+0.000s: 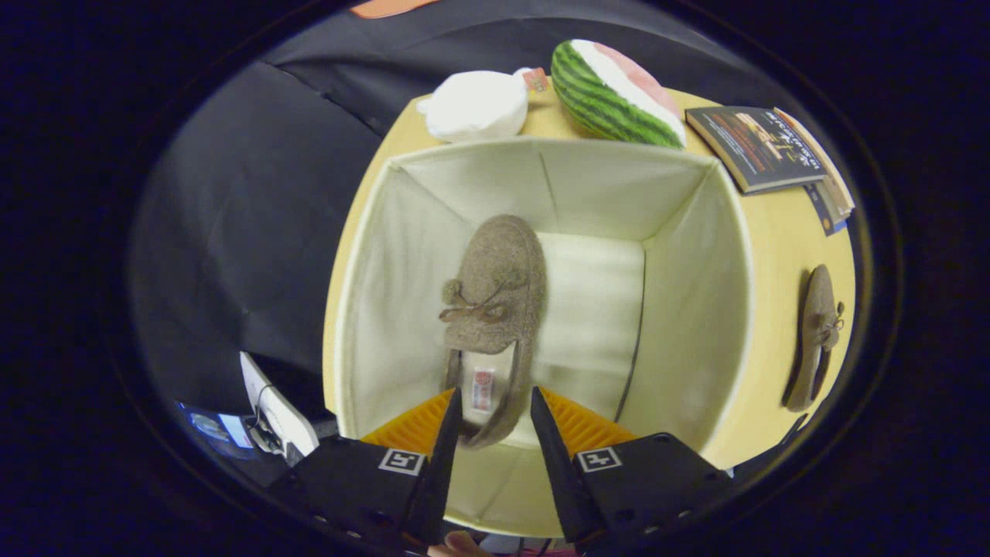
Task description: Open the storage box then place both shoes into the box .Put the left shoe in first, then the right shoe, with the right side of both shoes facing outward in a uniform manner.
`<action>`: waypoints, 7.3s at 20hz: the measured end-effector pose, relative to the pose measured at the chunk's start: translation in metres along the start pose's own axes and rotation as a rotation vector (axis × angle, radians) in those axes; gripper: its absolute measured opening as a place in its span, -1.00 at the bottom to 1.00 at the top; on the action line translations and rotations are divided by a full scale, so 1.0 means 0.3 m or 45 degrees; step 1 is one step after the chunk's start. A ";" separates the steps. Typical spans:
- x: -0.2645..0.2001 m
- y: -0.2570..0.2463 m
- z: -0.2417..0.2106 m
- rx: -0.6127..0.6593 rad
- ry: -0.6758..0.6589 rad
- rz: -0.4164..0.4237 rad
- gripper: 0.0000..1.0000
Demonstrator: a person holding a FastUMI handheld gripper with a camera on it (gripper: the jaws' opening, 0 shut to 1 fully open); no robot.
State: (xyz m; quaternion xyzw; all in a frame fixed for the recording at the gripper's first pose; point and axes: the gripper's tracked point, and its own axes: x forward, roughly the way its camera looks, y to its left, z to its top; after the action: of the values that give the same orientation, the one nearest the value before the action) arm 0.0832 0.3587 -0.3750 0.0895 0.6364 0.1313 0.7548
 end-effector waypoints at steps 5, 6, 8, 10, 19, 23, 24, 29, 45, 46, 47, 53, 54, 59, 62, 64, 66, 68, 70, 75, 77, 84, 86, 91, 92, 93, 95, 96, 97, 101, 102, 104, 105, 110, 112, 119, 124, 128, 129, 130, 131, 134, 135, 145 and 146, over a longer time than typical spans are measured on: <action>-0.245 -0.009 0.001 -0.079 -0.121 0.187 0.74; -0.280 -0.027 -0.009 -0.082 -0.127 0.212 0.90; -0.356 -0.092 0.020 -0.094 -0.139 0.228 0.90; -0.385 -0.204 0.020 -0.085 -0.154 0.204 0.91; -0.436 -0.927 -0.022 0.032 -0.175 -0.048 0.92; -0.391 -1.277 -0.104 0.094 -0.136 -0.216 0.92; -0.381 -1.357 -0.122 0.097 -0.125 -0.269 0.92; -0.290 -1.626 -0.194 0.116 -0.047 -0.432 0.93; -0.128 -1.579 -0.174 0.101 -0.030 -0.294 -0.42; -0.132 -1.571 -0.174 0.107 -0.023 -0.287 -0.64; -0.121 -1.579 -0.174 0.164 -0.032 -0.295 -0.65; -0.193 -1.593 -0.204 0.287 -0.042 -0.356 -0.99; -0.215 -1.582 -0.210 0.316 -0.050 -0.351 -0.99; -0.383 -1.417 -0.190 0.375 -0.147 -0.275 -0.99; -0.472 -1.273 -0.141 0.360 -0.211 -0.243 -1.00; -0.515 -1.153 -0.102 0.332 -0.241 -0.242 -1.00; -0.535 -0.996 -0.066 0.289 -0.262 -0.189 -1.00; -0.542 -0.831 -0.032 0.244 -0.267 -0.124 -0.99; -0.531 -0.693 -0.007 0.204 -0.265 -0.100 -1.00; -0.436 -0.364 0.006 0.128 -0.216 -0.032 -0.99; -0.394 -0.266 0.006 0.135 -0.211 -0.030 -0.99; -0.142 -0.173 -0.047 0.246 -0.080 -0.203 -0.99; -0.081 -0.213 -0.057 0.274 -0.059 -0.300 -0.99; 0.018 -0.259 -0.028 0.303 -0.010 -0.453 -0.99; 0.033 -0.272 -0.021 0.297 0.002 -0.501 -0.99; 0.049 -0.284 -0.019 0.293 0.019 -0.547 -0.97; 0.070 -0.293 -0.022 0.292 0.054 -0.624 -0.94; 0.076 -0.296 -0.009 0.291 0.053 -0.646 -0.94; 0.086 -0.298 -0.014 0.286 0.081 -0.671 -0.94; 0.104 -0.298 0.016 0.264 0.056 -0.689 -0.79; 0.102 -0.289 0.009 0.259 0.063 -0.683 -0.72; 0.082 -0.270 0.011 0.259 0.054 -0.680 -0.55; 0.073 -0.253 0.015 0.269 0.036 -0.653 -0.38; -0.040 -0.181 0.007 0.266 -0.068 -0.539 0.50; -0.107 -0.167 0.009 0.248 -0.146 -0.509 0.62; -0.395 -0.249 -0.028 0.204 -0.461 -0.525 0.93; -0.624 -0.380 -0.073 0.168 -0.687 -0.600 0.94; -0.848 -0.476 -0.122 0.115 -0.907 -0.674 0.93; -0.905 -0.494 -0.137 0.113 -0.960 -0.677 0.93; -0.960 -0.504 -0.154 0.110 -1.012 -0.665 0.93; -1.014 -0.514 -0.168 0.107 -1.066 -0.652 0.93; -1.192 -0.549 -0.207 0.057 -1.243 -0.626 0.93; -1.250 -0.561 -0.220 0.036 -1.304 -0.622 0.92; -1.622 -0.637 -0.359 -0.139 -1.762 -0.572 0.91; -1.627 -0.646 -0.366 -0.149 -1.779 -0.567 0.91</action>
State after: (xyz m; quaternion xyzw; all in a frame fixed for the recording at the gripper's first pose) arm -0.0844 0.0189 0.0049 -0.0195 0.0019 -0.0791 0.9967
